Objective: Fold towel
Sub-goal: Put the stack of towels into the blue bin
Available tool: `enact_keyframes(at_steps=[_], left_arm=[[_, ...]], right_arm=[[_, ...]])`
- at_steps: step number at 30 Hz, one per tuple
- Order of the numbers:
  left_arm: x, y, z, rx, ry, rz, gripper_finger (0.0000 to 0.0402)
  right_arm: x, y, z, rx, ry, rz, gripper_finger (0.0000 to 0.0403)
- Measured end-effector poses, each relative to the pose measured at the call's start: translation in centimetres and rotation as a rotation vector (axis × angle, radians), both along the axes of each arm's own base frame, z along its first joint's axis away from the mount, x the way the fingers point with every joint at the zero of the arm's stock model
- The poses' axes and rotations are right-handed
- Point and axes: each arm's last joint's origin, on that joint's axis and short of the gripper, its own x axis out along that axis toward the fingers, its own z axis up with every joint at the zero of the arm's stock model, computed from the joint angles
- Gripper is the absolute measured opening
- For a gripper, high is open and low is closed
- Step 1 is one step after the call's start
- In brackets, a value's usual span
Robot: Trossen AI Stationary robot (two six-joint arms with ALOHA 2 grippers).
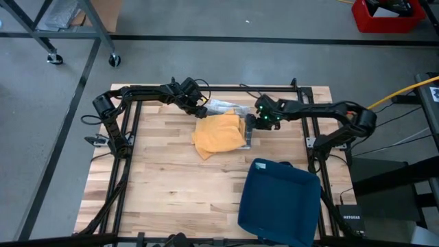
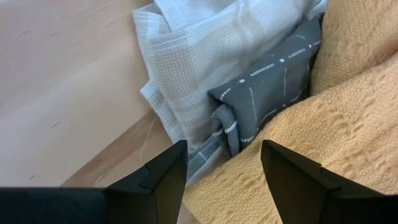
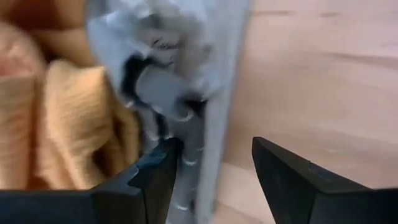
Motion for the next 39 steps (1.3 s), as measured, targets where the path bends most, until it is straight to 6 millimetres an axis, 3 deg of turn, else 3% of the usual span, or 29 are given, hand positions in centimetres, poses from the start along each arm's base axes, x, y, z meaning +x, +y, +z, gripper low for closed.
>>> enact_keyframes(at_steps=[4,9,15,29,35,39], left_arm=[[0.1,0.1,-0.3,-0.001,0.002,0.002,0.0196],[0.3,0.3,-2.0,-0.039,0.048,0.018,0.0196],[0.9,0.4,-3.5,-0.077,0.052,0.035,0.0196],[1.4,-0.2,-3.3,-0.050,0.034,0.012,0.0196],[1.6,-0.3,-3.3,-0.028,0.029,-0.018,0.0193],[1.6,-0.3,-3.3,-0.032,0.026,-0.024,0.0166]], right_arm=[[0.9,0.4,-0.1,-0.014,-0.047,0.032,0.0213],[1.2,0.6,-0.1,-0.099,-0.021,0.006,0.0213],[1.4,0.5,-0.6,-0.035,-0.022,-0.067,0.0213],[4.3,-0.4,-4.2,0.115,-0.148,-0.065,0.0213],[5.2,-0.7,-4.4,0.098,-0.240,-0.028,0.0212],[5.4,-0.8,-4.2,0.086,-0.282,-0.014,0.0184]])
